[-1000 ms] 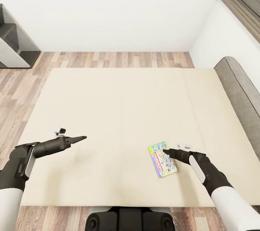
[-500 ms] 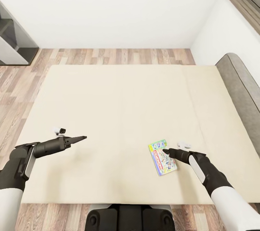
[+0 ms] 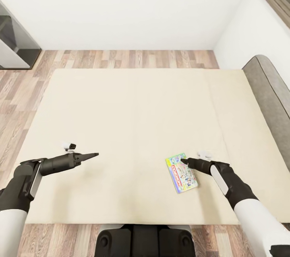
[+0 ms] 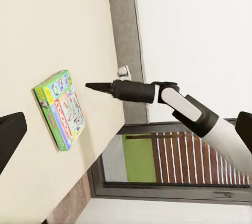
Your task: Put all the toys in the child's room - the three board games (two on the bed and one on the table), the two jigsaw puzzles on the table, and the tennis ball on the table - inside the toy box on the table in the child's room.
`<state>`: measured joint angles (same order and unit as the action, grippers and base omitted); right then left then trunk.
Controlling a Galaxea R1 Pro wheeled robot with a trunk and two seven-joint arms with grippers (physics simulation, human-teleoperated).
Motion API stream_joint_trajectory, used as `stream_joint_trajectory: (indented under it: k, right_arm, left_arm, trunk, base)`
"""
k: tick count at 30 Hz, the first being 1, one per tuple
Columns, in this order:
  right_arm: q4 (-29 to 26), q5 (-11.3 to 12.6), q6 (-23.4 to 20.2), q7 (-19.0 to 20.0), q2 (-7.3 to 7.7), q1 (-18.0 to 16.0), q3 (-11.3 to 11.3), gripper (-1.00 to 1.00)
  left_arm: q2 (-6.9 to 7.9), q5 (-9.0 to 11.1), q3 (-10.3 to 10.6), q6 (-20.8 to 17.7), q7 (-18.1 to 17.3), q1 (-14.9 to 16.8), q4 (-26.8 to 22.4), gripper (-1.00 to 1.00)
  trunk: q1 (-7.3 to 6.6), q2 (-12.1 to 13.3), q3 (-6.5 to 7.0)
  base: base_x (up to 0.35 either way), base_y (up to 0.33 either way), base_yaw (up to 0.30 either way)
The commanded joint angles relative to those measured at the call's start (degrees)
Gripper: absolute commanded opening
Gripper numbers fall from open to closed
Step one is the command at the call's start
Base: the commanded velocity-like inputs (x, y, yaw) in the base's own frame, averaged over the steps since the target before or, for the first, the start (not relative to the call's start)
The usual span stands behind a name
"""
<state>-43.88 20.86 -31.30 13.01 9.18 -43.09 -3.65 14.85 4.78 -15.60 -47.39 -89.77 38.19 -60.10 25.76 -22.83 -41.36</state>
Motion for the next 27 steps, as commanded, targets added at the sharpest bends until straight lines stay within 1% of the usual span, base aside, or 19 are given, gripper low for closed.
stream_joint_trajectory:
  k: [1,5,7,10,15,27]
  right_arm:
    - [0.07,0.08,-0.74,0.06,0.07,-0.79,-0.14,1.0]
    - [2.15,-0.02,-4.15,0.1,0.07,-4.56,-0.13,1.0]
    - [3.25,-0.14,-5.07,0.09,0.09,-6.05,-0.13,1.0]
    - [4.27,-0.23,-5.7,0.09,0.18,-7.43,-0.13,1.0]
    - [5.0,-0.28,-5.96,0.09,0.34,-8.14,-0.13,1.0]
    - [7.57,-0.32,-5.47,0.09,0.61,-7.81,-0.16,1.0]
  left_arm:
    - [0.01,-0.04,0.14,-0.61,-0.23,0.02,-0.02,1.0]
    - [0.01,-0.04,0.52,-0.66,-0.23,0.03,-0.01,1.0]
    - [0.0,-0.04,0.59,-0.67,-0.23,0.02,-0.01,1.0]
    - [0.0,-0.04,0.63,-0.68,-0.23,0.02,-0.01,1.0]
    - [0.0,-0.04,0.69,-0.68,-0.23,0.01,-0.01,1.0]
    - [-0.22,-0.04,0.74,-0.68,-0.23,0.01,-0.01,1.0]
  trunk:
    - [0.02,-0.09,-0.16]
    - [0.02,-0.09,-0.54]
    - [0.02,-0.09,-0.72]
    - [0.02,-0.09,-1.0]
    - [0.02,-0.09,-1.47]
    - [0.02,-0.09,-2.59]
  base:
    - [0.0,0.0,0.004]
    - [0.0,0.0,0.031]
    - [0.0,0.0,0.053]
    - [0.0,0.0,0.059]
    - [0.0,0.0,0.062]
    - [0.0,0.0,0.064]
